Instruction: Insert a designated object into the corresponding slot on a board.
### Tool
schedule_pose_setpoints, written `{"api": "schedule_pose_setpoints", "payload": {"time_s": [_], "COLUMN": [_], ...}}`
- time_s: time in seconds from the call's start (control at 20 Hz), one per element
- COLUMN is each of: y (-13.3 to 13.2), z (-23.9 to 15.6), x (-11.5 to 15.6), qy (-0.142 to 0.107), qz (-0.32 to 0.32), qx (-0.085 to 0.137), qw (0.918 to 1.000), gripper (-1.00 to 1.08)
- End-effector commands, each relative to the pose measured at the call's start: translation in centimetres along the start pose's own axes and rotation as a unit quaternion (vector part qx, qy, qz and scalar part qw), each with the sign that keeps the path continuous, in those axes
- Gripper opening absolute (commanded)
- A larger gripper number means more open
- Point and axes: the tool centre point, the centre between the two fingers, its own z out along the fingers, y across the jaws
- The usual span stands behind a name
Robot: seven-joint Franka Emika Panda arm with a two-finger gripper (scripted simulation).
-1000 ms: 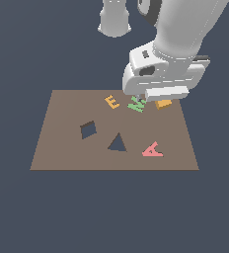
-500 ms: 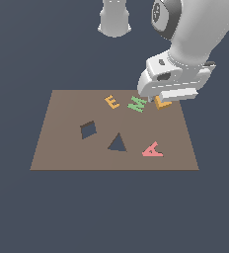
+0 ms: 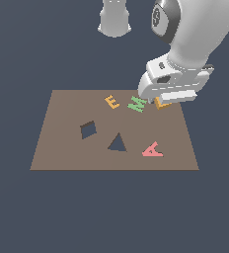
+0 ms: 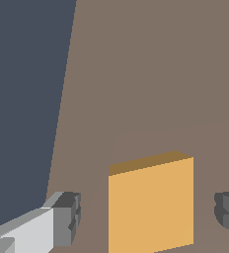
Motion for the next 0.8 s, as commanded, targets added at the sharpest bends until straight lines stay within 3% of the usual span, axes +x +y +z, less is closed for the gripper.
{"api": "schedule_pose_setpoints", "payload": {"time_s": [0.0, 0.2, 0.25, 0.75], "y": [0.01, 0.04, 0.04, 0.03], "z": [0.78, 1.30, 1.30, 1.23], "x": [-0.03, -0.03, -0.03, -0.07], "qy": [0.000, 0.000, 0.000, 0.000], "qz": [0.000, 0.000, 0.000, 0.000], "qx": [0.000, 0.000, 0.000, 0.000], "qw": [1.0000, 1.0000, 1.0000, 1.0000], "gripper": [1.00, 1.00, -1.00, -1.00]}}
